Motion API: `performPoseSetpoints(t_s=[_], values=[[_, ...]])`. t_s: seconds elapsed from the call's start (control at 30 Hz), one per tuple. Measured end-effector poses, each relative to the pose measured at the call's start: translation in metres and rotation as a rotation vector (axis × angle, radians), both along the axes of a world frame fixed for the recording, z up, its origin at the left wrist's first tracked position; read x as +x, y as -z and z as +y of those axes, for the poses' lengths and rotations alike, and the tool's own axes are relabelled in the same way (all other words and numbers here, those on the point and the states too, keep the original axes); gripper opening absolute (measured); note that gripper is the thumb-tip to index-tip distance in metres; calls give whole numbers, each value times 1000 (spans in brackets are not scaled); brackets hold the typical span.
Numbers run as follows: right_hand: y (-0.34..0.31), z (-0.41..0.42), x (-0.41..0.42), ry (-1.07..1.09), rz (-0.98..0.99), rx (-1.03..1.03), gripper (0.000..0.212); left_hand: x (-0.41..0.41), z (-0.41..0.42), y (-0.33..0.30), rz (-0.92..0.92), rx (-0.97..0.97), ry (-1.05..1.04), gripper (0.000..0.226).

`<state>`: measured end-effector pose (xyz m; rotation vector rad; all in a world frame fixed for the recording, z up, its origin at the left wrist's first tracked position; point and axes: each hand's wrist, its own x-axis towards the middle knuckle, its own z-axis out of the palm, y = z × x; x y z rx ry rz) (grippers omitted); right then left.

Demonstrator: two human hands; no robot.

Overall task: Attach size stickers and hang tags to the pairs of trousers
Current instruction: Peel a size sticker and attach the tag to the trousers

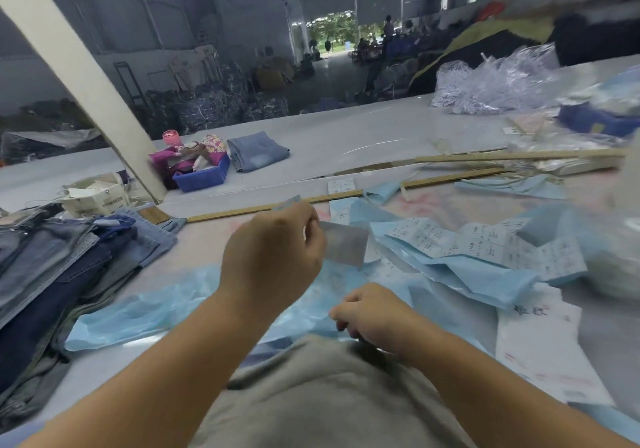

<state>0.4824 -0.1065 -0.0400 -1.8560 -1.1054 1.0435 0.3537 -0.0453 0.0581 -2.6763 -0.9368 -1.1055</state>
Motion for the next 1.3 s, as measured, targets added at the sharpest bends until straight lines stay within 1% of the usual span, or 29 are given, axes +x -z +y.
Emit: performPoseSetpoints(t_s=[0.07, 0.13, 0.2, 0.33, 0.4, 0.5, 0.6, 0.7, 0.77, 0.8, 0.87, 0.93, 1.0, 1.07, 1.13, 1.2, 1.3], values=[[-12, -40, 13, 7, 56, 28, 30, 24, -26, -2, 99, 76, -20, 15], [-20, -88, 29, 25, 174, 74, 25, 49, -55, -4, 229, 150, -36, 15], [-27, -134, 49, 106, 283, 147, 21, 74, -80, -2, 301, 198, -14, 25], [-25, -201, 91, 404, 495, 246, 37, 116, -131, 11, 400, 240, 123, 30], [-21, -218, 106, 486, 567, 244, 40, 131, -154, 18, 461, 241, 215, 30], [-13, -233, 125, 502, 622, 209, 38, 153, -180, 29, 546, 262, 310, 28], [-6, -236, 139, 497, 615, 164, 37, 170, -190, 42, 619, 328, 411, 27], [0, -230, 150, 524, 597, 124, 36, 178, -188, 55, 649, 330, 468, 22], [3, -223, 157, 538, 565, 125, 34, 178, -183, 64, 619, 256, 504, 12], [5, -219, 160, 532, 529, 126, 34, 178, -181, 68, 598, 177, 513, 10], [9, -211, 167, 487, 396, 122, 33, 175, -171, 73, 553, -109, 487, 23], [16, -204, 174, 427, 248, 103, 29, 171, -158, 80, 487, -353, 406, 23], [25, -196, 180, 383, 122, 57, 23, 167, -142, 91, 449, -511, 309, 17], [36, -190, 183, 354, -8, 3, 24, 164, -133, 104, 456, -668, 239, 18], [44, -186, 183, 335, -105, -28, 26, 162, -130, 118, 560, -735, 208, 27], [49, -183, 182, 322, -156, -38, 26, 162, -132, 127, 662, -695, 206, 34], [53, -181, 179, 323, -193, -29, 23, 165, -131, 132, 647, -682, 195, 34]])
